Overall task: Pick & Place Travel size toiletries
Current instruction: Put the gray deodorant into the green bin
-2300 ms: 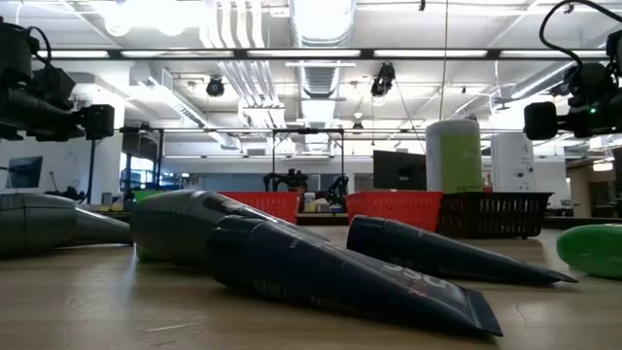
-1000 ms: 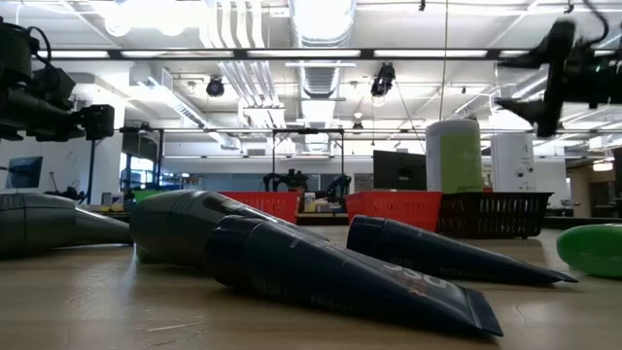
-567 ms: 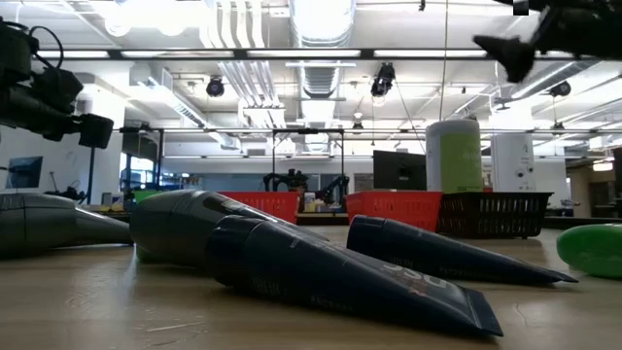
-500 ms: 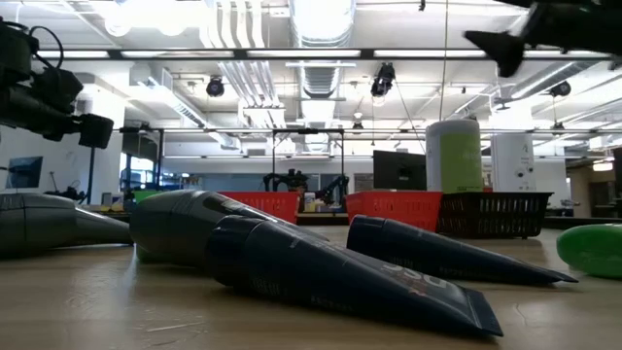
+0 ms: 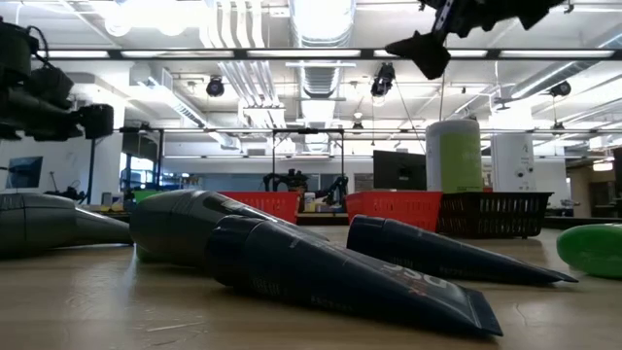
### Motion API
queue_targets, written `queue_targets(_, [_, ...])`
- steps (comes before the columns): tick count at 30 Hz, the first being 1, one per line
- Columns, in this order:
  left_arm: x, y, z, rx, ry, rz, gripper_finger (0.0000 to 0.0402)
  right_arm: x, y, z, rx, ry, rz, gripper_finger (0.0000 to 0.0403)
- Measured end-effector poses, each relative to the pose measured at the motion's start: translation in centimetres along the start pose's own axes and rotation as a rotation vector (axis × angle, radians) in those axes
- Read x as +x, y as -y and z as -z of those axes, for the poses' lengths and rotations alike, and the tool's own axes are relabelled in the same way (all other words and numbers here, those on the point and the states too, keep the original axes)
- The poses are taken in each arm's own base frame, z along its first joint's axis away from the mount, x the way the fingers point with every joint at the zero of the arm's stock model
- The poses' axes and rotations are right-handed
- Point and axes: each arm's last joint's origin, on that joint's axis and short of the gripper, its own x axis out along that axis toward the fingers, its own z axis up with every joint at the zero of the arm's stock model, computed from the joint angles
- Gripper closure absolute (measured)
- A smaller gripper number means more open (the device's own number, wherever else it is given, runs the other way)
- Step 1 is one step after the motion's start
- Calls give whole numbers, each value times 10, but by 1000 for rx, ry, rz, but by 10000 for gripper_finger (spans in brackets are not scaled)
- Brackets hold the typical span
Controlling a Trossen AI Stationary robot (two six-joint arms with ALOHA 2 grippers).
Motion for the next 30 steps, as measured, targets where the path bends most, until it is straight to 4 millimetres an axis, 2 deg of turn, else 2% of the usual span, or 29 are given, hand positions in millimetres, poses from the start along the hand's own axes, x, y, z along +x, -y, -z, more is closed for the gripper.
queue_targets(2, [0,2,1,-288,-19,54,140,-3,-3,1,20,-92,21,35])
queue_targets(5, [0,6,0,-775,-97,177,140,-9,-8,13,59,-262,51,35])
queue_targets(7, [-1,9,1,-916,-161,249,140,-9,-13,19,66,-330,47,35])
queue_targets(8, [-1,12,0,-894,-199,325,140,-8,-15,21,62,-349,40,35])
queue_targets(11, [-4,23,-6,-671,-246,634,140,-1,-16,25,35,-376,38,35])
queue_targets(13, [-4,26,-17,-660,-225,646,140,3,-13,26,29,-376,78,35])
queue_targets(16, [-2,28,-50,-656,-99,562,140,7,-9,27,26,-377,120,35])
queue_targets(18, [0,33,-72,-573,-65,587,140,9,-8,27,25,-384,121,35])
queue_targets(21, [12,45,-91,-436,-148,685,140,11,-8,25,22,-389,122,35])
queue_targets(24, [28,64,-93,-347,-327,787,140,11,-8,25,22,-389,122,35])
queue_targets(26, [33,84,-91,-262,-421,915,140,10,-8,26,21,-395,123,35])
queue_targets(30, [18,134,-81,-90,-592,1198,140,10,-7,28,25,-405,126,35])
